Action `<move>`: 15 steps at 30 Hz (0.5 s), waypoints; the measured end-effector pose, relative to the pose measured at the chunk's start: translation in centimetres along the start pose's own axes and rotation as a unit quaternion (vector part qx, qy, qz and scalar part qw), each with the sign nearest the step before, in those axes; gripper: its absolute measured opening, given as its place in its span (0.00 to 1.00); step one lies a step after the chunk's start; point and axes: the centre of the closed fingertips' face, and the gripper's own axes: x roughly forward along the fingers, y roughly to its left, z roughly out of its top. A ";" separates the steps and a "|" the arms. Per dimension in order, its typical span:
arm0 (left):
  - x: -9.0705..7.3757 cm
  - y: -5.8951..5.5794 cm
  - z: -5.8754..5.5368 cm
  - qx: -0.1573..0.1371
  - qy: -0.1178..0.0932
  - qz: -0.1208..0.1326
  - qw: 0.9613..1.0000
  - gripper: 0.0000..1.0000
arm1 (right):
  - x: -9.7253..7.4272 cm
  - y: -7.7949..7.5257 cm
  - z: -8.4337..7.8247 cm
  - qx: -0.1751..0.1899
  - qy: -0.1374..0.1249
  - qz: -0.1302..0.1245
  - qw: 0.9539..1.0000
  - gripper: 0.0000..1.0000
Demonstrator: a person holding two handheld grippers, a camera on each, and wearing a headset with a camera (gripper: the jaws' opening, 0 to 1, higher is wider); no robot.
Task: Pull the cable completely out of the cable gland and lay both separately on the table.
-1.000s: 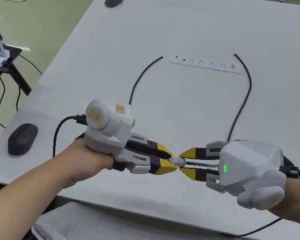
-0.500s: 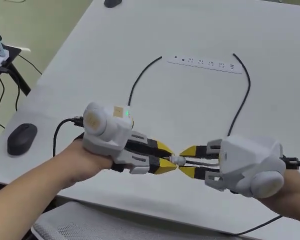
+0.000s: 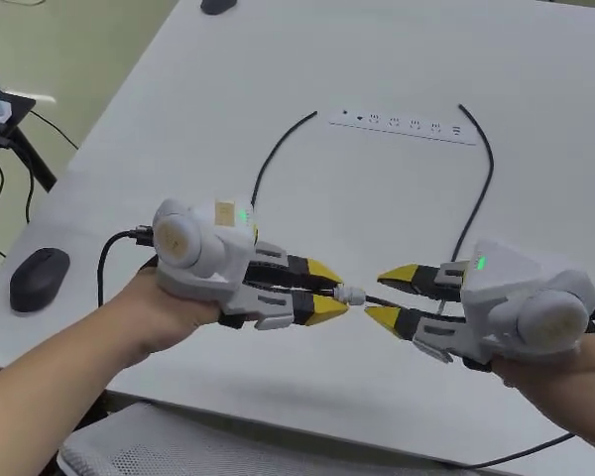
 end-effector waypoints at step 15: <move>0.6 0.4 -0.1 -0.005 0.009 0.000 1.000 0.15 | 1.1 0.8 0.1 -0.019 0.011 -0.037 0.999 0.06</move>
